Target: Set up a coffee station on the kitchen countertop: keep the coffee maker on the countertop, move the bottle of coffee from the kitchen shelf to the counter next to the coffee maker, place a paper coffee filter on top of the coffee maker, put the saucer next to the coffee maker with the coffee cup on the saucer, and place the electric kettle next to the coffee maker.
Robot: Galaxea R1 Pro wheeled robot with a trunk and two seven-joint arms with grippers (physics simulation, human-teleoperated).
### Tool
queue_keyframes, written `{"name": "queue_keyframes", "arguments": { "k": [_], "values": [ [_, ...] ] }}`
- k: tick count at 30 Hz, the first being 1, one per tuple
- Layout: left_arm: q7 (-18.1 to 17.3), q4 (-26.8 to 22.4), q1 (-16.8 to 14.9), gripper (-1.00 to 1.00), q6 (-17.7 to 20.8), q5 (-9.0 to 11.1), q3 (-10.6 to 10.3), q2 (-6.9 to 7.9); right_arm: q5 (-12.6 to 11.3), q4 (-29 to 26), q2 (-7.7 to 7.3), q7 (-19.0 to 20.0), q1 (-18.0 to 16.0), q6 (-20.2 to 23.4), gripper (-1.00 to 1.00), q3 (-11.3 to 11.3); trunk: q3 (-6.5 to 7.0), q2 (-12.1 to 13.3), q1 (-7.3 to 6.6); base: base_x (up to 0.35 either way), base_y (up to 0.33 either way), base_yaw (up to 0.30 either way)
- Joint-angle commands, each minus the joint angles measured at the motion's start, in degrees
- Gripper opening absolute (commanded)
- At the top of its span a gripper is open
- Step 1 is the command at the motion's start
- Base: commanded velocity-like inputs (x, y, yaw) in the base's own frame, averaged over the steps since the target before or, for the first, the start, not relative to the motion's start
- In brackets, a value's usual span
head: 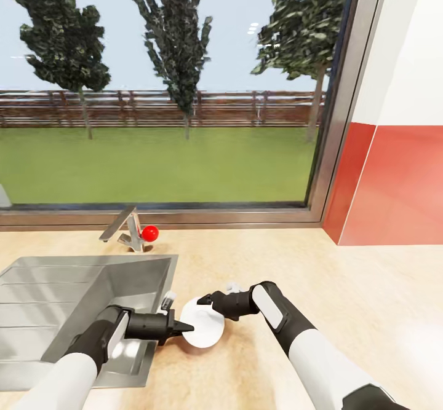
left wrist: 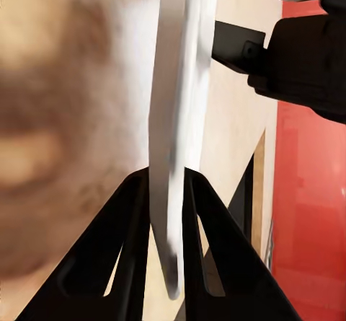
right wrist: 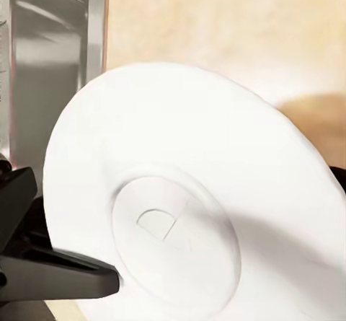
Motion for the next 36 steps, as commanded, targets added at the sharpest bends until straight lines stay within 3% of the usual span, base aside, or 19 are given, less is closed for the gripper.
{"name": "queue_keyframes", "arguments": {
  "k": [1, 12, 18, 23, 27, 36],
  "values": [
    [-0.4, -0.01, -0.05, -1.0, 0.13, -0.63, 0.22, 0.03, 0.2, -0.01, 0.0, 0.47, -0.06, 0.16, 1.0, 0.01, -0.14, -0.14, 0.04, 0.0, 0.0, 0.0],
    [-0.39, -0.08, -0.05, -1.0, 0.12, -0.55, 0.37, 0.81, 0.16, -1.49, 0.0, 0.31, -0.06, 0.14, 1.0, -0.32, -0.14, -0.14, 0.04, 0.0, 0.0, 0.0],
    [-0.39, -0.18, -0.19, -1.0, 0.04, -0.6, 0.47, 1.05, 0.45, -12.69, 0.0, 0.0, -0.06, -0.11, 1.0, -0.75, -0.14, -0.14, 0.04, -0.148, 0.0, 0.0],
    [-0.47, -0.26, -0.44, -1.0, 0.11, -0.47, 0.7, 2.36, 0.55, -21.04, 0.0, -0.05, -0.12, -0.15, 1.0, -0.94, -0.14, -0.14, 0.04, -0.32, 0.0, 0.0],
    [-0.81, -0.27, -0.48, -1.0, 0.12, -0.42, 0.75, 2.94, 0.55, -22.63, 0.0, -0.05, -0.11, -0.14, 1.0, -0.95, -0.14, -0.14, 0.04, -0.333, 0.0, 0.0],
    [-5.84, -0.36, -0.56, -1.0, -0.14, -0.5, 0.67, 5.2, 0.55, -23.55, 0.0, 0.1, -0.09, -0.11, 1.0, -0.96, -0.14, -0.14, 0.04, -0.335, 0.009, 0.0]
  ]
}}
